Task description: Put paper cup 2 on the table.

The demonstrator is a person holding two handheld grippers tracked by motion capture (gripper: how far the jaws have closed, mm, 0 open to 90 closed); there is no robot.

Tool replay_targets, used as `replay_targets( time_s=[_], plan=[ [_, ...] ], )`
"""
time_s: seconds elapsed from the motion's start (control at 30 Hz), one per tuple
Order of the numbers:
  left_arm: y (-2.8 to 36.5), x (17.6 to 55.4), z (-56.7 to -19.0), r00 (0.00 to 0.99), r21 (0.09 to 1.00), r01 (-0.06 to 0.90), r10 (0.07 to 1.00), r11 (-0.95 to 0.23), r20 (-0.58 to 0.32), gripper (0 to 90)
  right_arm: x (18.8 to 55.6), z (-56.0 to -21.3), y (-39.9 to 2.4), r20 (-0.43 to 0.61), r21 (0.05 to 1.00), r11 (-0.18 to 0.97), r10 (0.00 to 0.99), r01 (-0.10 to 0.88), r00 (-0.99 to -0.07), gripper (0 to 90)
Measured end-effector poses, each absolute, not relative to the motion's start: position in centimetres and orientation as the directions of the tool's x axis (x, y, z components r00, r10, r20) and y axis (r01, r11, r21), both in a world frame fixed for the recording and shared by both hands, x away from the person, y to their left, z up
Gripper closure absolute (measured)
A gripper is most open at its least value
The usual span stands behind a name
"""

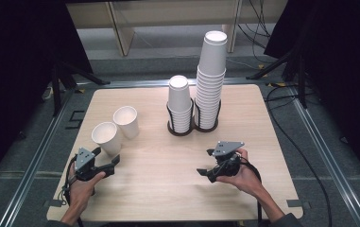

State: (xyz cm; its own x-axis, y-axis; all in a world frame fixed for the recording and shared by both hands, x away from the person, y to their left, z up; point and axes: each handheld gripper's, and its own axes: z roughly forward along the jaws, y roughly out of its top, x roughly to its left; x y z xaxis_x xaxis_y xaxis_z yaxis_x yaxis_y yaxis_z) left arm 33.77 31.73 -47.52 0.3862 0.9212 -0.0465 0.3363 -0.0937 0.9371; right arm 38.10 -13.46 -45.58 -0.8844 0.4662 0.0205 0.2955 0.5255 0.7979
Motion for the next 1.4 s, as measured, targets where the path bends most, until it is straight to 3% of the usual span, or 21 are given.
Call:
replay_targets(
  time_s=[0.63,1.4],
  plan=[
    [28.2,28.9,-46.2,0.502,0.944,0.311,0.862,-0.108,-0.067,14.3,37.1,-45.6,-14.0,0.047,0.795,0.508,0.493,0.332,-0.869,17.4],
    [26.1,27.8,-46.6,0.626,0.939,0.269,0.780,-0.216,0.001,14.3,32.9,-46.2,-16.5,0.076,0.797,0.457,0.573,0.395,-0.816,16.2]
  ],
)
